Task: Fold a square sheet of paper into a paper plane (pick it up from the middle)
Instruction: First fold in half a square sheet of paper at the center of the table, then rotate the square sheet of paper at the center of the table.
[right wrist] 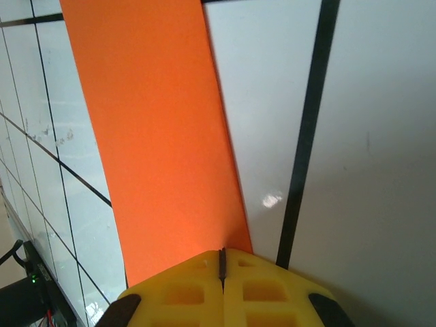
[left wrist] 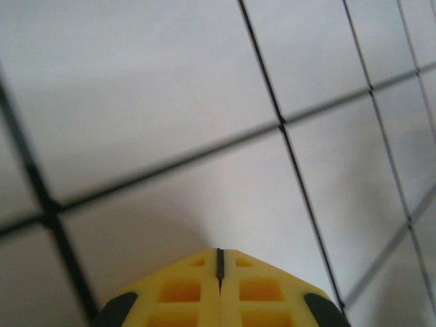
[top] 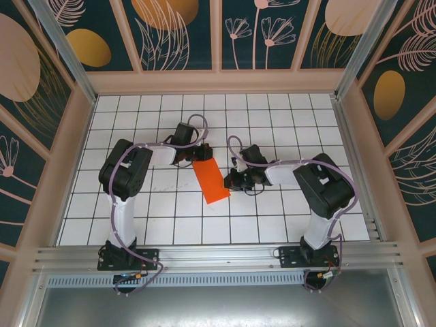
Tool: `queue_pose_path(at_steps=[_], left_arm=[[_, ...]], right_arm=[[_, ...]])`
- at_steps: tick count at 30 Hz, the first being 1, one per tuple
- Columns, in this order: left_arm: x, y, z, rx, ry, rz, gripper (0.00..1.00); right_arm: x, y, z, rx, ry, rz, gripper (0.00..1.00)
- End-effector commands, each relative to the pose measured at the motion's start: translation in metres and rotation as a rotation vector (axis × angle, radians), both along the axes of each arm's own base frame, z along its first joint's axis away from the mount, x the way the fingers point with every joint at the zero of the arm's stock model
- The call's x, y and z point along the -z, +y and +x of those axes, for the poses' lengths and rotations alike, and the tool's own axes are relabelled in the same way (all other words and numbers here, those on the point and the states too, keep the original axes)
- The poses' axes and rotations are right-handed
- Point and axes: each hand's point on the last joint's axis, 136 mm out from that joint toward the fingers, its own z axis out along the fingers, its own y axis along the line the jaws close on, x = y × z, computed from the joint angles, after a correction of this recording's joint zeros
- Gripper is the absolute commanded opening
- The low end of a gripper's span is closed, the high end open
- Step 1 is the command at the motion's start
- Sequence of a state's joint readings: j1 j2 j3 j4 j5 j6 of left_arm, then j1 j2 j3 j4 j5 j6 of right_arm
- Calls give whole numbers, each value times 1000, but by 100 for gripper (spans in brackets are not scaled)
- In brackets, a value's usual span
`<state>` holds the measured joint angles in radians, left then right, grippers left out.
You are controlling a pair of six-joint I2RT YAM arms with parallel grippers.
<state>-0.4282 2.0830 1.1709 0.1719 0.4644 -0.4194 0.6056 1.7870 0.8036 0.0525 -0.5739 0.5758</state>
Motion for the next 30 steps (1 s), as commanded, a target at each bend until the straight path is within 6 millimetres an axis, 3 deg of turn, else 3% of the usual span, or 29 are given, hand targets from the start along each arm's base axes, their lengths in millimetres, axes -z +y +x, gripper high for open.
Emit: queue_pose_path(at_steps=[1,4,9,13,17,22,26,30], left_arm=[[1,23,36,-86,-68,81,4],[-11,23,46,-111,-84,79,9],[-54,33,51,-221,-123,44,22],[-89,57,37,-369,-145,18,37],[-114,93,8,-523,-163,25,55],[-109,143,-39,-693,-140,111,79],[-102,164,-70,-734,-132,144,96],[-92,182,-89,-788,-147,164,99]], right_arm=[[35,-33,-45,7,176,-155,0],[31,-31,-47,10,177,-147,0],[5,-15,-37,18,128,-86,0],[-19,-3,-7,27,-13,-96,1],[-15,8,17,5,-123,-217,14],[-11,37,34,-19,-163,-208,19],[-12,57,54,-14,-195,-199,22],[-8,61,72,9,-215,-221,25]])
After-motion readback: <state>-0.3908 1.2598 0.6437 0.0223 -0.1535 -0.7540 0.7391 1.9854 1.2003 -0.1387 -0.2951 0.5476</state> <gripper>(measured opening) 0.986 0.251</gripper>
